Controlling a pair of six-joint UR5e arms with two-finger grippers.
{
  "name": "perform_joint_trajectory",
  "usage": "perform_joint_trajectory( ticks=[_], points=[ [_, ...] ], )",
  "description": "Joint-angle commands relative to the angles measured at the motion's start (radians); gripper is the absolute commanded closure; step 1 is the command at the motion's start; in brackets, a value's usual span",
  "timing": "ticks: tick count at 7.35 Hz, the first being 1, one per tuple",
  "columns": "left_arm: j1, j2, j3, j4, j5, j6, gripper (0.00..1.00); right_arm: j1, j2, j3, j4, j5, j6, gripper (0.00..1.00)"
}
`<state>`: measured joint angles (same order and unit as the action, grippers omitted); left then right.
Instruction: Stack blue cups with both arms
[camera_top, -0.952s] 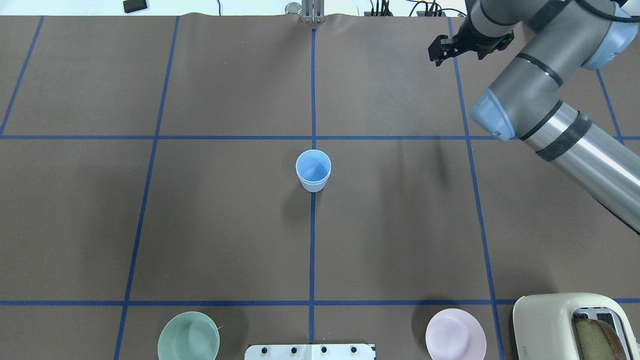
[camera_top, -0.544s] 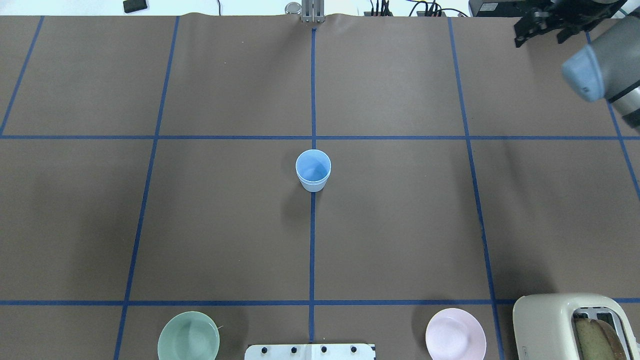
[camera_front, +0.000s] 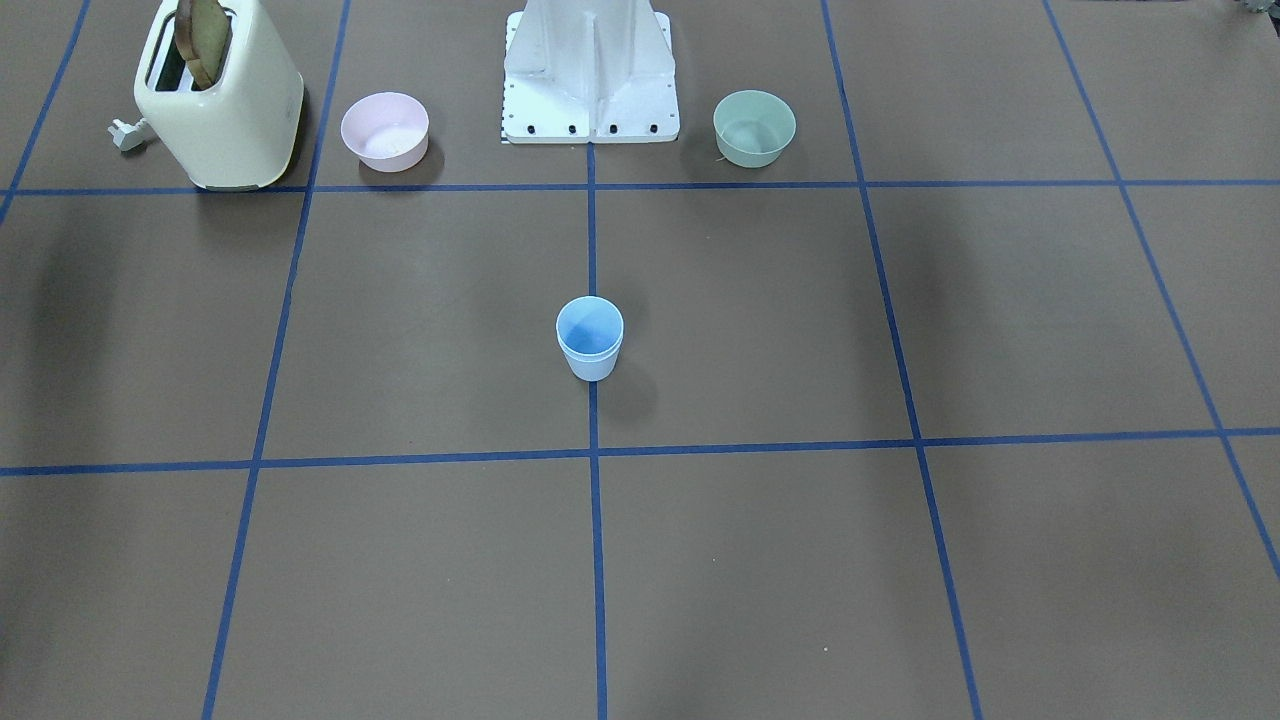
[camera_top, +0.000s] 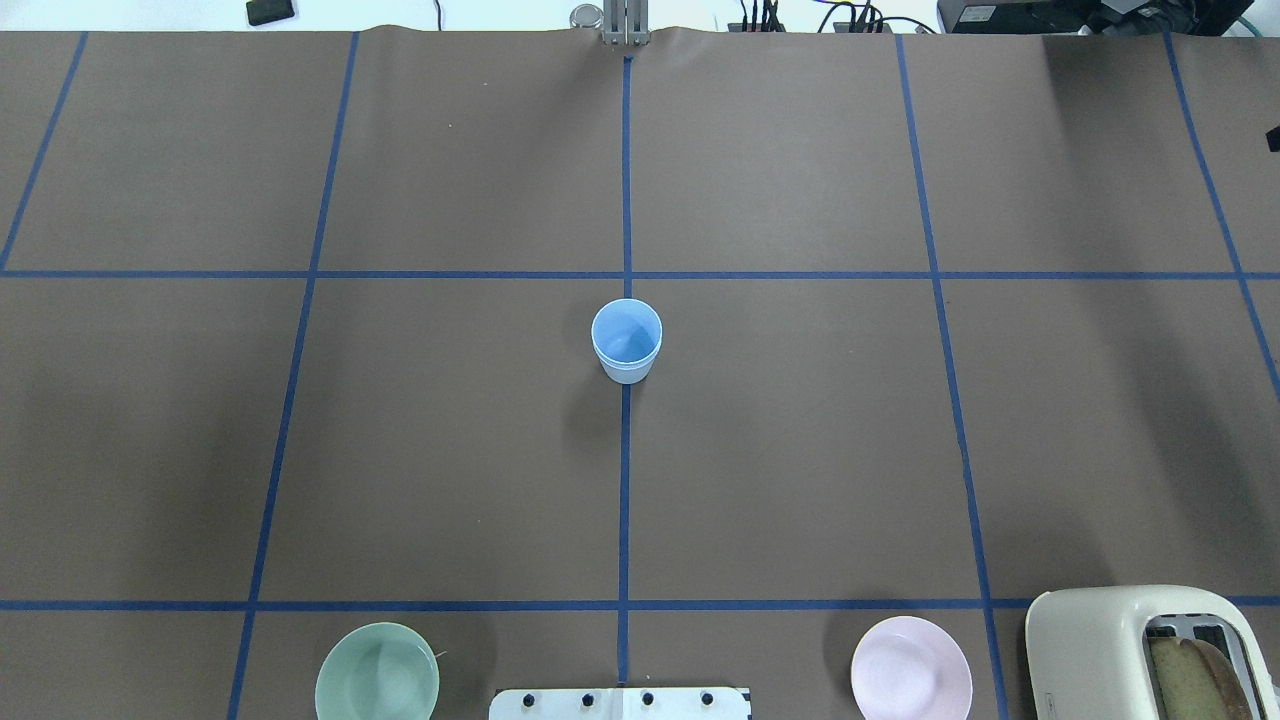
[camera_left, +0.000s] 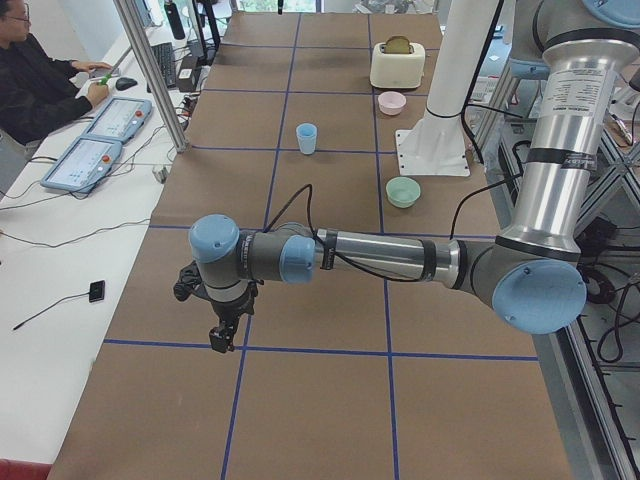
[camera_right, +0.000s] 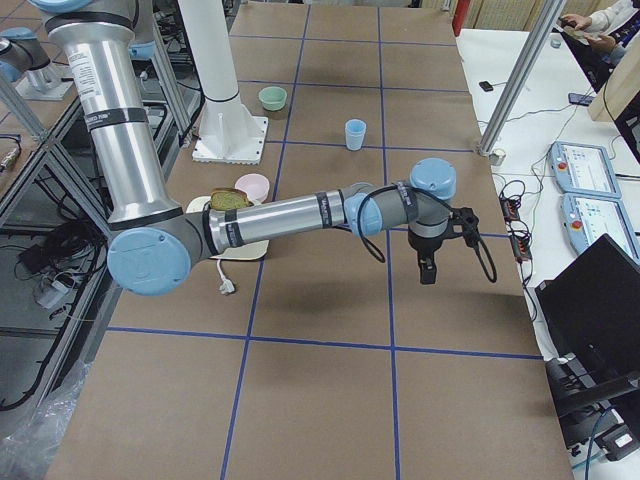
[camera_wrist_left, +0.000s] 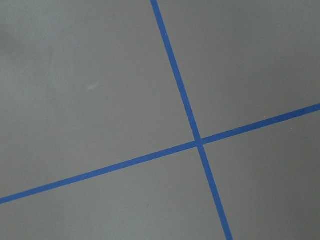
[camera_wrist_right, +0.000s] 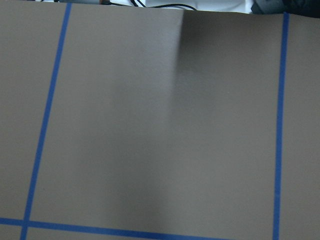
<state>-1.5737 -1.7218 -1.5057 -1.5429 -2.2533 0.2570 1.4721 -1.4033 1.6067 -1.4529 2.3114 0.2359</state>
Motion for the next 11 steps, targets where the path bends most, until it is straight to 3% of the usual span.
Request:
perform_joint_trajectory(
  ticks=[1,3,5,11],
  points=[
    [0.000,0.016,0.002,0.000,0.000,-0.007,0.01,0.049,-0.156,0.097,-0.004,0.006,-0.070,0.00],
    [0.000,0.049,0.005,0.006,-0.006,-0.007,0.01,0.065,-0.224,0.105,-0.006,0.037,-0.073,0.00],
    [0.000,0.085,0.004,0.001,-0.095,-0.007,0.01,0.056,-0.256,0.104,-0.006,0.036,-0.084,0.00],
    [-0.002,0.110,0.004,-0.002,-0.098,0.004,0.01,0.056,-0.256,0.104,-0.004,0.028,-0.084,0.00]
  ],
)
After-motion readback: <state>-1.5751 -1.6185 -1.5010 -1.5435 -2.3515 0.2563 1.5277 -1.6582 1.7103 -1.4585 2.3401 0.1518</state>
